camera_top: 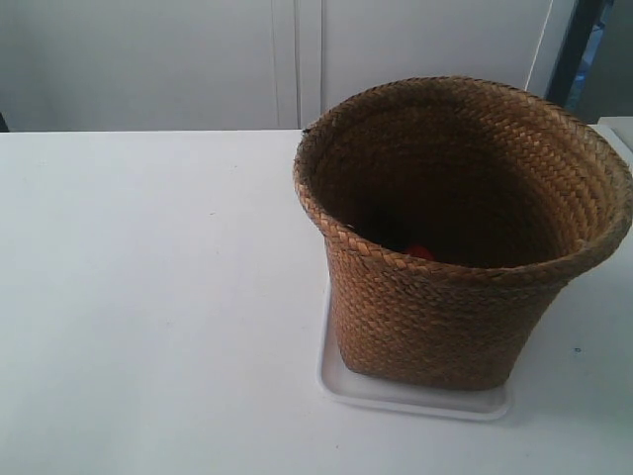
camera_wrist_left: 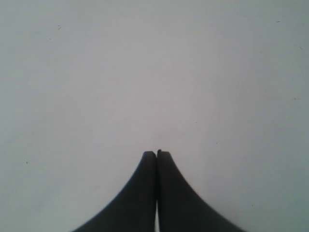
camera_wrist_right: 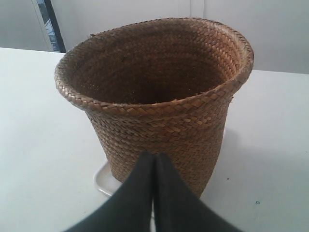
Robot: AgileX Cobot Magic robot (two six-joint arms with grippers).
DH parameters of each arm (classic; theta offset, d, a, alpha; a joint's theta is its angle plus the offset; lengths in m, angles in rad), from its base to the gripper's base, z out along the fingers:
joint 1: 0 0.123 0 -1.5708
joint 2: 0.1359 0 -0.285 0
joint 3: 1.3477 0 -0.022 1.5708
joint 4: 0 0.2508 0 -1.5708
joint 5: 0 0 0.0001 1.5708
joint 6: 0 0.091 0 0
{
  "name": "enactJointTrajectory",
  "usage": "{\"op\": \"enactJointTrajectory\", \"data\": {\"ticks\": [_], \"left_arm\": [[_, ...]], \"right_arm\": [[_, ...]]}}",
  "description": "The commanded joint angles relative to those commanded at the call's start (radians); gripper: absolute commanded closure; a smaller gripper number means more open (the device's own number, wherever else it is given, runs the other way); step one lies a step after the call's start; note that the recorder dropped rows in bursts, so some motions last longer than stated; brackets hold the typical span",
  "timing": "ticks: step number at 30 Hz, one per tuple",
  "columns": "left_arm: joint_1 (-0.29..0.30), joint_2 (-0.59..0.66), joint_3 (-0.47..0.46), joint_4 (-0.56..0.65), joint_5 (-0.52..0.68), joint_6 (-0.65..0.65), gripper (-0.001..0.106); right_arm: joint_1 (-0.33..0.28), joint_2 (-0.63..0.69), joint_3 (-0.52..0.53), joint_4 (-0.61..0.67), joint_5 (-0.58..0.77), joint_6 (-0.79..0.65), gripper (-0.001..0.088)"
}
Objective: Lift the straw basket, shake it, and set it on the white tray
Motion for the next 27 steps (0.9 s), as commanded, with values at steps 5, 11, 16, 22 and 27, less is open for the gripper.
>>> {"op": "enactJointTrajectory", "data": {"ticks": [5, 11, 16, 22, 27], "left_arm": [[0.000, 0.000, 0.000, 0.000, 0.000, 0.000, 0.105], [0.000, 0.000, 0.000, 0.000, 0.000, 0.000, 0.105], [0.000, 0.000, 0.000, 0.000, 0.000, 0.000, 0.105], [0.000, 0.000, 0.000, 0.000, 0.000, 0.000, 0.105], [0.000, 0.000, 0.000, 0.000, 0.000, 0.000, 0.105]], "right_arm": [[0.000, 0.000, 0.000, 0.000, 0.000, 0.000, 0.0868], [0.000, 0.000, 0.000, 0.000, 0.000, 0.000, 0.0868], [0.000, 0.000, 0.000, 0.035, -0.071, 0.000, 0.0868], [0.000, 0.000, 0.024, -0.036, -0.404, -0.009, 0.0868], [0.000, 0.000, 0.163, -0.126, -0.378, -0.159, 0.0868]]}}
